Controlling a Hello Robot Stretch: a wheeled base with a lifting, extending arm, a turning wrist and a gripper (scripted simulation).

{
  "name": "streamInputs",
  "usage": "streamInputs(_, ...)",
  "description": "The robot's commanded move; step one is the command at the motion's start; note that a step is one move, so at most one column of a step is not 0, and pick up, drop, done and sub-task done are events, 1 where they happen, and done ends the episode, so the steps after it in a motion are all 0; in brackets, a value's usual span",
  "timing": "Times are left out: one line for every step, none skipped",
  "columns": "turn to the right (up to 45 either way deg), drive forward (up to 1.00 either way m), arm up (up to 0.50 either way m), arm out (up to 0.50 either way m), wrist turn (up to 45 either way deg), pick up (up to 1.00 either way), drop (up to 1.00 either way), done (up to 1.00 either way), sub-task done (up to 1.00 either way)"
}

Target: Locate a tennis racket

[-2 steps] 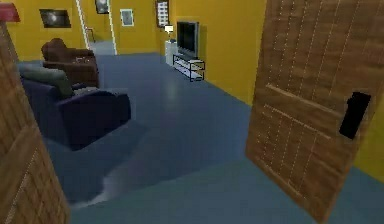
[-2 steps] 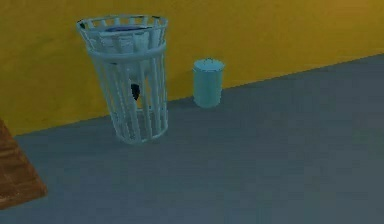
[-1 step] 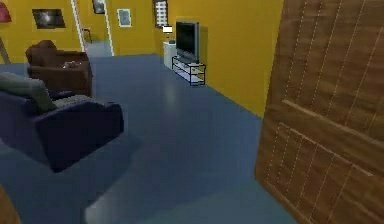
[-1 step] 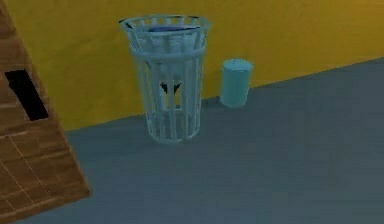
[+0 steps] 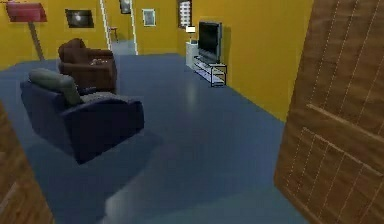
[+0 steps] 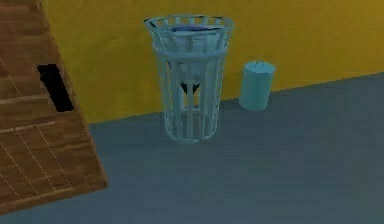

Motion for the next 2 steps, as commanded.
streamInputs(0.0, 1.0, 0.0, 0.0, 0.0, 0.0, 0.0, 0.0, 0.0)
streamInputs(0.0, 1.0, 0.0, 0.0, 0.0, 0.0, 0.0, 0.0, 0.0)
